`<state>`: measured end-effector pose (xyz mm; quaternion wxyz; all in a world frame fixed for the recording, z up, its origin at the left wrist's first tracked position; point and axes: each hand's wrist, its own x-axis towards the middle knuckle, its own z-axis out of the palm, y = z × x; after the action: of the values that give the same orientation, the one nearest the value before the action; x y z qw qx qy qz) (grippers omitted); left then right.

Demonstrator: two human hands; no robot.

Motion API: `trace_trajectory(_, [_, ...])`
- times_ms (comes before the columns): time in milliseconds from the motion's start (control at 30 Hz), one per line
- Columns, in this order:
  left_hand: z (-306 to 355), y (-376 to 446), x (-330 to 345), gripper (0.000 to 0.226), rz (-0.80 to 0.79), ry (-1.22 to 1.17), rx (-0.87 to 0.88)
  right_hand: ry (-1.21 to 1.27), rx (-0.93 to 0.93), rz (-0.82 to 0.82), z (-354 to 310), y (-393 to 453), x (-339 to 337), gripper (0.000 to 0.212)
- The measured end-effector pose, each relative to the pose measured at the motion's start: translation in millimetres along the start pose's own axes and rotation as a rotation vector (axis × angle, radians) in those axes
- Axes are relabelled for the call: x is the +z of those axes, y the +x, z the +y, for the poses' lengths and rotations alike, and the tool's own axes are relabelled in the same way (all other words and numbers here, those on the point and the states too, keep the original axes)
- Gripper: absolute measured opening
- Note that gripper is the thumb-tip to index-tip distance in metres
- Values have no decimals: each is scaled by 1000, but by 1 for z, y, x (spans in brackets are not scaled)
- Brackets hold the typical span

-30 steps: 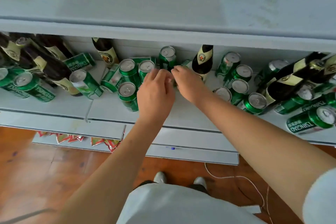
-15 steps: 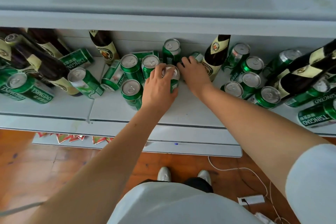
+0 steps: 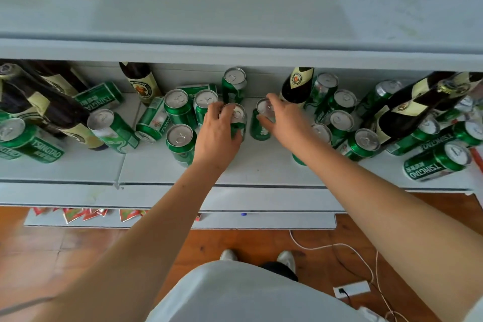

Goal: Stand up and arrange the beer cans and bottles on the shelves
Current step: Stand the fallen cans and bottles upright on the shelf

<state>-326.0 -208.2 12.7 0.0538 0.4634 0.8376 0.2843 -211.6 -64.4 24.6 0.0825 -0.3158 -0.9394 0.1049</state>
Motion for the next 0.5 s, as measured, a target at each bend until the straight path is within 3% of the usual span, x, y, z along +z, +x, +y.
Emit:
trace_trajectory(167, [-7,-11,-37,47,124,12,63,-32,52,-71,-9,-3,-11,51])
trace_trajectory(300, [-39,-26,-67,48,241,51,-176,-181,-43,112,-44,-6,-19,54])
trace_trajectory(367, [-54,-35,-72,57,156,41,-345,-112,-152,130,-65,-3,-13,58])
trace_trajectory(500, [-63,-50,-56,71,-86,-257,-551,-161,-171,-55,-78,5,5,66])
